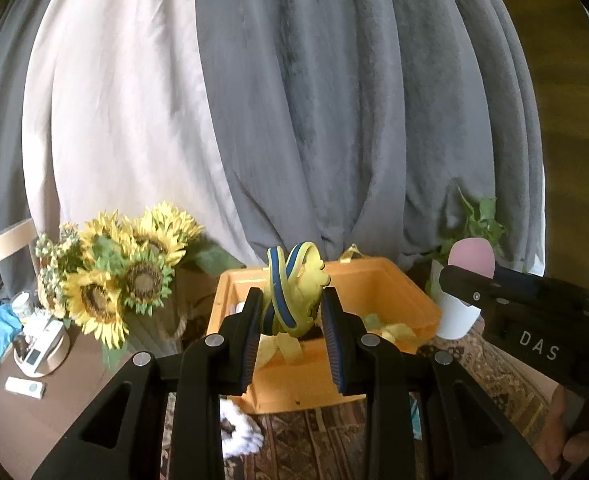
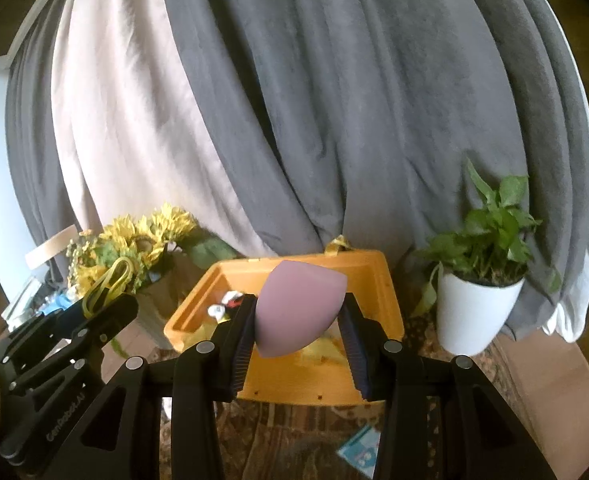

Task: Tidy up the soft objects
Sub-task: 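Lower fish plush and pink sponge into the orange crate and open both tools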

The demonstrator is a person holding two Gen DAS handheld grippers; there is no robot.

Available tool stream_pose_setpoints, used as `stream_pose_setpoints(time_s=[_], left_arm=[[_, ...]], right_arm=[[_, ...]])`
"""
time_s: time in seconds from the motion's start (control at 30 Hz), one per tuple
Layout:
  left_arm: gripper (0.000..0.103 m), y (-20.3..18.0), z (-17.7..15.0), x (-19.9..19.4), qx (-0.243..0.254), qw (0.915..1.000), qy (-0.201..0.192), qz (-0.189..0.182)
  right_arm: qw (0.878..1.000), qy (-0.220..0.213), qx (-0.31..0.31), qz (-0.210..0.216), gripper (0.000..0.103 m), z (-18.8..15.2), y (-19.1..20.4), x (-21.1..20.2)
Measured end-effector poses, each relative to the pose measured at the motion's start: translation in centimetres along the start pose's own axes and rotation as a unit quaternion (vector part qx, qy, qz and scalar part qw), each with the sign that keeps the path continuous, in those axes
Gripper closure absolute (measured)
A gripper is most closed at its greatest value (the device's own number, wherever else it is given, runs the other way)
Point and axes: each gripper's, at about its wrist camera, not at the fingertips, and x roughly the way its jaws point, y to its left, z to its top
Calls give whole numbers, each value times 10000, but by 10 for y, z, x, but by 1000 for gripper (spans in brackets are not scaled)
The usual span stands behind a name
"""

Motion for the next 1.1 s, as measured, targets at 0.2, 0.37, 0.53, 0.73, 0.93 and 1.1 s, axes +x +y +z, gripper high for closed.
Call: stream_pose_setpoints(time_s=[0.2, 0.37, 0.53, 0.73, 0.93, 1.1], left_arm=[[73, 4, 11, 19, 35, 10000, -79, 11], [73, 5, 17, 41, 10, 10000, -77, -31], [73, 6, 20, 64, 11, 10000, -2, -75], [73, 9, 20, 92, 5, 9998, 147, -128], [73, 11, 21, 122, -70, 9989, 419, -207], [73, 9, 21, 147, -6, 9973, 689, -239]], right_arm=[[10000, -24, -63, -1, 61, 13, 0, 22], [10000, 43, -54, 24, 61, 20, -4, 43], [9998, 200, -9, 17, 61, 24, -9, 70], [9990, 435, 63, 43, 61, 28, -15, 100], [9976, 692, 50, 21, 61, 29, -19, 129], [9953, 958, 115, -12, 61, 28, -27, 151]])
